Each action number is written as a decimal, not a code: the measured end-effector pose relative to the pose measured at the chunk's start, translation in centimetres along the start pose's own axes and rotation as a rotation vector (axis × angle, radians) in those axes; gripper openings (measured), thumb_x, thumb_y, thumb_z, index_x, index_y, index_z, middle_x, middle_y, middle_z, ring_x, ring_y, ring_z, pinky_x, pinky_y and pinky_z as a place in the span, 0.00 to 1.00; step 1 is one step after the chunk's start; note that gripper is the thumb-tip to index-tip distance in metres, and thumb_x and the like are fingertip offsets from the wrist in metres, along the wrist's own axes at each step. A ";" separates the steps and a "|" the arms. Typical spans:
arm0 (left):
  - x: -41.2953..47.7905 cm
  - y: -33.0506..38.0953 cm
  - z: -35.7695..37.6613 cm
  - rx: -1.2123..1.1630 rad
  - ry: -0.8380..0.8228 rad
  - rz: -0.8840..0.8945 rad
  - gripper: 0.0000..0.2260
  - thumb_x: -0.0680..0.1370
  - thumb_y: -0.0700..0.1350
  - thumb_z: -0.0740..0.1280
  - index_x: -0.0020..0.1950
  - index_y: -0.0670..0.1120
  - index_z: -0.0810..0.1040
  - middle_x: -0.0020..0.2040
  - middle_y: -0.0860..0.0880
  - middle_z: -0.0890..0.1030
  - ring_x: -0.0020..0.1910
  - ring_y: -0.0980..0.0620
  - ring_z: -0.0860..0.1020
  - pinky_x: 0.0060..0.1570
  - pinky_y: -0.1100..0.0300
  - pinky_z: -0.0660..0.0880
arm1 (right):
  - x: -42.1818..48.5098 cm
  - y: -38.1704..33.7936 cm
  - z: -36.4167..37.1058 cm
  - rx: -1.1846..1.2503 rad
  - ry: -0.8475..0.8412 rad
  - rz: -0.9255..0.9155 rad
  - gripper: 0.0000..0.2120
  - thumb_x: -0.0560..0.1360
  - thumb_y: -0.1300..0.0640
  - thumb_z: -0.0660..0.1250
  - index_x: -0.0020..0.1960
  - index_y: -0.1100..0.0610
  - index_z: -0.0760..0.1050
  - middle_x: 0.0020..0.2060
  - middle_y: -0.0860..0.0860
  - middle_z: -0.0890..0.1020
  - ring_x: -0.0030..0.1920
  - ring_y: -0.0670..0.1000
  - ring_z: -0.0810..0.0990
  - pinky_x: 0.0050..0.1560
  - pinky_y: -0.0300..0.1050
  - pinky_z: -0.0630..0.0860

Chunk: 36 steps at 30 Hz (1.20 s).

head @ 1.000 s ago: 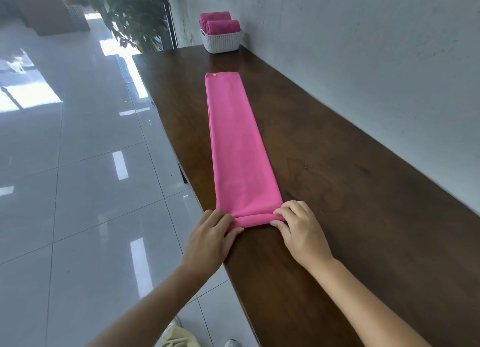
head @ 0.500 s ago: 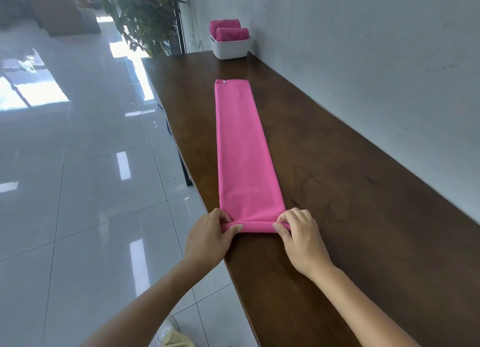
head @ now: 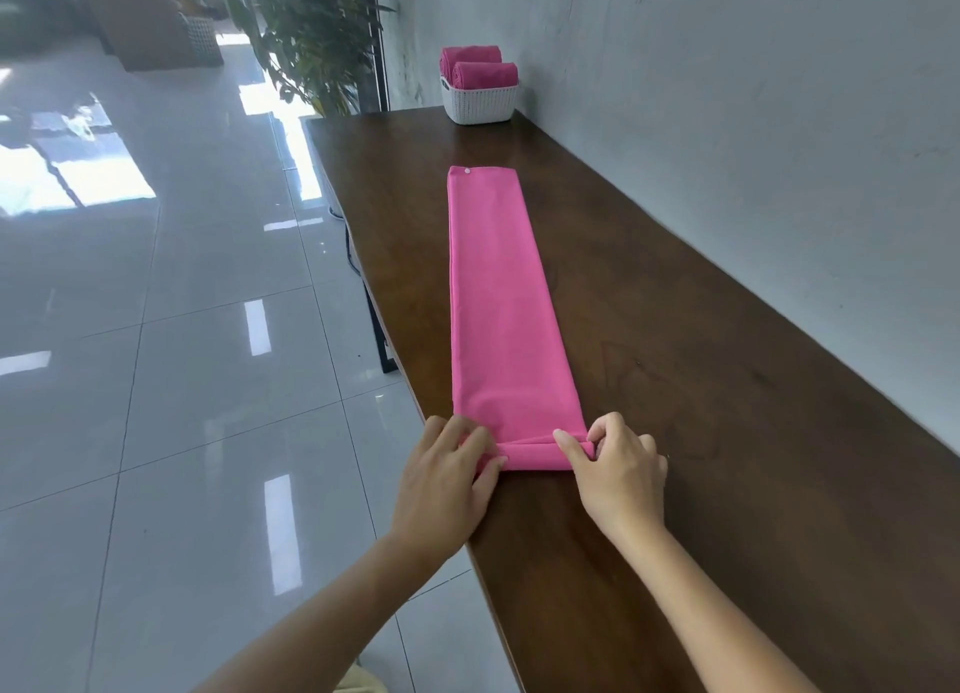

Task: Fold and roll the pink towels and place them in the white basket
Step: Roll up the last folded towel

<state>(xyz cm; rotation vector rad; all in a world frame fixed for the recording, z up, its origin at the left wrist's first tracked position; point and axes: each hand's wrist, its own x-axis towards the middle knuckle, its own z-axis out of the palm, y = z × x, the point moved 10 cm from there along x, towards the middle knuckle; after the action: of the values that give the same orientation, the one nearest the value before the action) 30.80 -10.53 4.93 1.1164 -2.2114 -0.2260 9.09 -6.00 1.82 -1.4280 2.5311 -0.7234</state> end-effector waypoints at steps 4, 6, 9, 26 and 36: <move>-0.6 -0.5 0.7 -0.010 -0.014 0.075 0.09 0.78 0.53 0.71 0.51 0.48 0.78 0.54 0.53 0.77 0.51 0.51 0.74 0.47 0.60 0.77 | 0.4 0.5 -0.1 -0.009 0.057 0.055 0.20 0.75 0.31 0.62 0.46 0.49 0.70 0.45 0.45 0.77 0.48 0.47 0.71 0.53 0.47 0.71; -0.4 -0.8 0.8 -0.037 -0.016 0.084 0.09 0.79 0.52 0.70 0.52 0.47 0.78 0.54 0.52 0.77 0.51 0.52 0.74 0.47 0.61 0.77 | 0.1 0.0 -0.5 0.049 0.118 0.022 0.18 0.75 0.34 0.65 0.44 0.49 0.70 0.42 0.46 0.77 0.45 0.47 0.73 0.49 0.46 0.72; 0.0 -0.8 1.2 -0.037 -0.059 0.106 0.11 0.83 0.55 0.62 0.53 0.48 0.77 0.54 0.53 0.77 0.52 0.53 0.73 0.50 0.60 0.77 | -1.1 -0.9 -1.7 0.059 0.252 -0.109 0.16 0.76 0.38 0.68 0.41 0.50 0.71 0.38 0.45 0.76 0.41 0.47 0.72 0.41 0.43 0.73; 4.0 -5.1 1.5 -0.260 -0.209 -0.443 0.11 0.77 0.56 0.72 0.52 0.53 0.74 0.51 0.56 0.76 0.44 0.59 0.76 0.37 0.71 0.68 | 1.5 0.2 0.5 0.192 -0.042 -0.066 0.20 0.77 0.34 0.62 0.53 0.49 0.79 0.50 0.44 0.78 0.50 0.46 0.78 0.45 0.45 0.80; 3.4 -3.6 1.1 -0.128 -0.177 -0.152 0.13 0.81 0.51 0.68 0.64 0.50 0.76 0.59 0.55 0.72 0.54 0.56 0.73 0.56 0.67 0.71 | 5.1 0.3 1.2 0.165 -0.273 0.130 0.14 0.78 0.38 0.65 0.53 0.48 0.73 0.46 0.46 0.79 0.45 0.48 0.78 0.35 0.42 0.71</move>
<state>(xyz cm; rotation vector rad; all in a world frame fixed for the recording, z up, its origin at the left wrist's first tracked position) 31.04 -15.57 4.19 1.2344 -2.2299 -0.5431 6.50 -10.53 1.16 -1.2059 2.2738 -0.6481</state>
